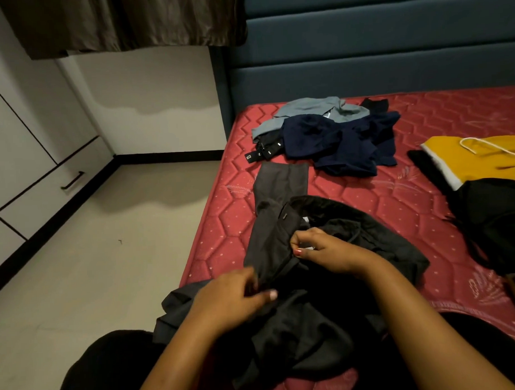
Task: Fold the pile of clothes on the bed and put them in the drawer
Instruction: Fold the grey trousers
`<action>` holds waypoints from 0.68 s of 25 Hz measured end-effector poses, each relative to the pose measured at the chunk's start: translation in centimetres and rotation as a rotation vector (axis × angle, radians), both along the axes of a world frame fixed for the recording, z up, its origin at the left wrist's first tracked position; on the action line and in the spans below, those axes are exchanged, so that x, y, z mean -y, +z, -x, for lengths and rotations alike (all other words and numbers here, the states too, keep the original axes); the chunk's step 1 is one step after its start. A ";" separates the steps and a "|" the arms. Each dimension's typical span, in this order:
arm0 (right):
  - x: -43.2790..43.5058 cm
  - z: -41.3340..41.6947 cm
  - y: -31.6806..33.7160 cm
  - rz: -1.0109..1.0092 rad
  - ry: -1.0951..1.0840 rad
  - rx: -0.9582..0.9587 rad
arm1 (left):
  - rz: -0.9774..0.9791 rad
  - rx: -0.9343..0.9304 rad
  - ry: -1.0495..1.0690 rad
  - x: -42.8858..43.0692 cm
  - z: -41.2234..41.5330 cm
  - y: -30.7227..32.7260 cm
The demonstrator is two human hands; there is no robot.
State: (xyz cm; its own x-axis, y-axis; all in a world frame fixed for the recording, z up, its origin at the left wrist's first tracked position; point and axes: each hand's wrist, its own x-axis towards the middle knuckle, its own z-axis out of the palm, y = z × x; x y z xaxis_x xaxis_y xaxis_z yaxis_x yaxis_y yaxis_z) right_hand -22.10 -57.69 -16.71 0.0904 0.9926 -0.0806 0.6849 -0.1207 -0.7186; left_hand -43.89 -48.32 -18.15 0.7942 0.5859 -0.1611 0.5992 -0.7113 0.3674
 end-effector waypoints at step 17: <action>-0.8 -1.9 -1.6 0.173 -0.607 -0.621 | 0.247 0.517 0.064 0.2 -7.0 -4.8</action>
